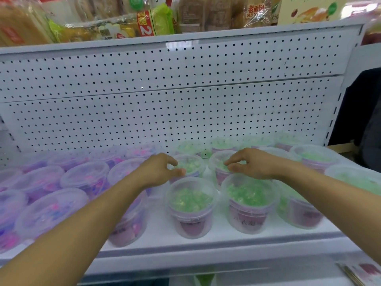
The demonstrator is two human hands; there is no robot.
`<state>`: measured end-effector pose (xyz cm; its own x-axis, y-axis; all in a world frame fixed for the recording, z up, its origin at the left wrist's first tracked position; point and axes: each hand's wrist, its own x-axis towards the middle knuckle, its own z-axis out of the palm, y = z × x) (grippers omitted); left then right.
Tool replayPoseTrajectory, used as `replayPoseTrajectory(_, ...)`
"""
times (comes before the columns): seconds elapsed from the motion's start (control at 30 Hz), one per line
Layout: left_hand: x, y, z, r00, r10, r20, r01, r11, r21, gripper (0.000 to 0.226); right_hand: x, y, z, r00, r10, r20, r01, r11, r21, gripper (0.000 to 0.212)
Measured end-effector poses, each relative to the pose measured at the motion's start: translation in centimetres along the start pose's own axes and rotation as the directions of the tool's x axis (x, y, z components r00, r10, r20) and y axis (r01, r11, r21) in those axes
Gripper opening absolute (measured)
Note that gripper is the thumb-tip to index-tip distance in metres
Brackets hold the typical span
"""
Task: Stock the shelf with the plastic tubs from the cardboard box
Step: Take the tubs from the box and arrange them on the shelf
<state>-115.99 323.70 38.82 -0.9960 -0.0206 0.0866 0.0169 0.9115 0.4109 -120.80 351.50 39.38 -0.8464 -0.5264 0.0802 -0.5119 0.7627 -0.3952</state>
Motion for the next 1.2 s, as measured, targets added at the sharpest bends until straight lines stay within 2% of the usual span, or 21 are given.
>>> replayPoseTrajectory(0.2, 0.1, 1.4, 0.5, 0.998, -0.014, -0.057, 0.016, 0.999, 0.051, 0.061, -0.6, -0.8, 0.3, 1.0, 0.008, -0.017, -0.008, 1.0, 0.011, 0.027)
replayPoseTrajectory(0.33, -0.6, 2.3, 0.7, 0.997, 0.006, -0.079, 0.004, 0.992, 0.127, 0.04, -0.6, -0.9, 0.4, 1.0, 0.014, -0.007, -0.014, 1.0, 0.011, 0.03)
replayPoseTrajectory(0.5, -0.4, 2.9, 1.1, 0.991, -0.025, -0.133, 0.052, 0.977, 0.205, 0.047, -0.7, -1.1, 0.5, 0.999, 0.051, 0.007, -0.051, 0.999, 0.001, 0.031)
replayPoseTrajectory(0.6, -0.5, 3.3, 1.4, 0.989, -0.054, -0.135, 0.082, 0.974, 0.212, 0.059, -0.9, -1.3, 0.5, 0.997, 0.065, 0.033, -0.065, 0.998, 0.003, 0.032)
replayPoseTrajectory(0.67, -0.9, 3.5, 1.2, 0.992, -0.058, -0.113, 0.078, 0.979, 0.187, 0.053, -1.3, -1.5, 0.5, 0.997, 0.073, 0.034, -0.072, 0.997, -0.011, 0.039)
replayPoseTrajectory(0.73, -1.7, 3.4, 0.7, 0.995, -0.054, -0.087, 0.064, 0.992, 0.108, 0.046, -2.2, -1.8, 0.4, 0.998, 0.051, -0.025, -0.051, 0.999, -0.006, 0.046)
replayPoseTrajectory(0.83, -4.4, 3.0, 0.0, 0.982, 0.025, -0.185, -0.03, 0.999, -0.025, 0.064, -4.5, -2.2, 0.0, 0.997, -0.016, -0.078, 0.02, 0.999, 0.046, 0.046)
replayPoseTrajectory(0.9, -7.0, 3.1, 0.0, 0.979, 0.073, -0.193, -0.094, 0.99, -0.103, 0.061, -6.5, -2.4, -0.4, 1.0, -0.022, -0.022, 0.024, 0.997, 0.067, 0.045)
replayPoseTrajectory(0.97, -9.2, 3.2, 0.2, 0.993, 0.064, -0.101, -0.08, 0.984, -0.162, 0.064, -7.9, -2.6, -0.5, 0.998, -0.006, 0.067, 0.003, 0.999, 0.04, 0.046)
replayPoseTrajectory(1.07, -10.1, 3.3, 0.7, 0.999, 0.049, -0.013, -0.05, 0.991, -0.128, 0.075, -8.5, -2.5, -0.1, 0.995, 0.01, 0.1, -0.011, 1.0, 0.01, 0.049)
replayPoseTrajectory(1.2, -9.6, 3.7, 0.8, 0.999, 0.051, 0.008, -0.05, 0.993, -0.108, 0.083, -8.2, -2.1, 0.5, 0.995, 0.001, 0.1, -0.004, 1.0, 0.027, 0.057)
